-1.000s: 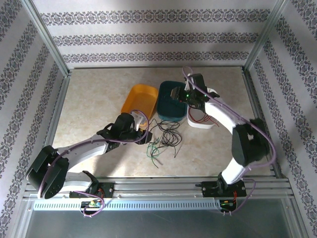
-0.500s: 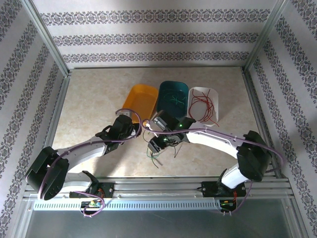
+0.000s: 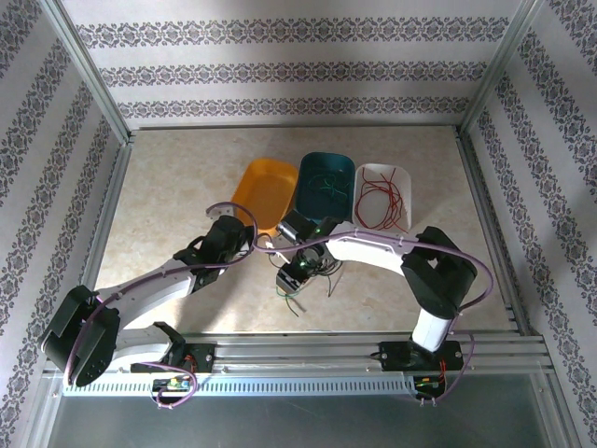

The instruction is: Untangle the cables

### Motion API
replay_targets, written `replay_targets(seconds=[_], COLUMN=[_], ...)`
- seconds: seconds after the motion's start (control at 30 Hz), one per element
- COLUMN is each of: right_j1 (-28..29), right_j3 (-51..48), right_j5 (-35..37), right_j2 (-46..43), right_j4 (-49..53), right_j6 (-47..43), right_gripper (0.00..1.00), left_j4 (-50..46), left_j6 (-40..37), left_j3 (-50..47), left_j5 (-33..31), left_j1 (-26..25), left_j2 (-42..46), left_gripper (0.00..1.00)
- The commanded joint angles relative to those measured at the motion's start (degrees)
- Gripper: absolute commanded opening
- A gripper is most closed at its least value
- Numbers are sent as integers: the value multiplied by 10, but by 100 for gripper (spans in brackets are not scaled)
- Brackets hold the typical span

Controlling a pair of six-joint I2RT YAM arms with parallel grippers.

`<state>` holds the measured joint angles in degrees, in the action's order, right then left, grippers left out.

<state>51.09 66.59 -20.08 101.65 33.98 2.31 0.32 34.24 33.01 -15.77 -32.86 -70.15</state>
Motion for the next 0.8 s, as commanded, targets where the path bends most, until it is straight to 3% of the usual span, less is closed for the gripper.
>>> replay_targets(seconds=[0.0, 0.2, 0.5, 0.67, 0.77], right_j1=[-5, -19, -67, -119, -131], right_j3=[22, -20, -56, -36, -25], right_j5=[-1, -3, 16, -19, 19], right_j2=[26, -19, -188, -230, -246], right_j4=[2, -20, -2, -3, -16], right_j6=[-18, -9, 12, 23, 21], right_gripper=[42, 3, 2, 2, 2], left_j4=[-17, -3, 63, 88, 92], left_j6=[5, -21, -93, -97, -103], left_j3=[8, 4, 5, 8, 10], left_j5=[-11, 20, 149, 207, 238], left_j1=[5, 5, 3, 3, -1], left_j2=[3, 9, -3, -15, -18], left_gripper=[65, 65, 69, 69, 68])
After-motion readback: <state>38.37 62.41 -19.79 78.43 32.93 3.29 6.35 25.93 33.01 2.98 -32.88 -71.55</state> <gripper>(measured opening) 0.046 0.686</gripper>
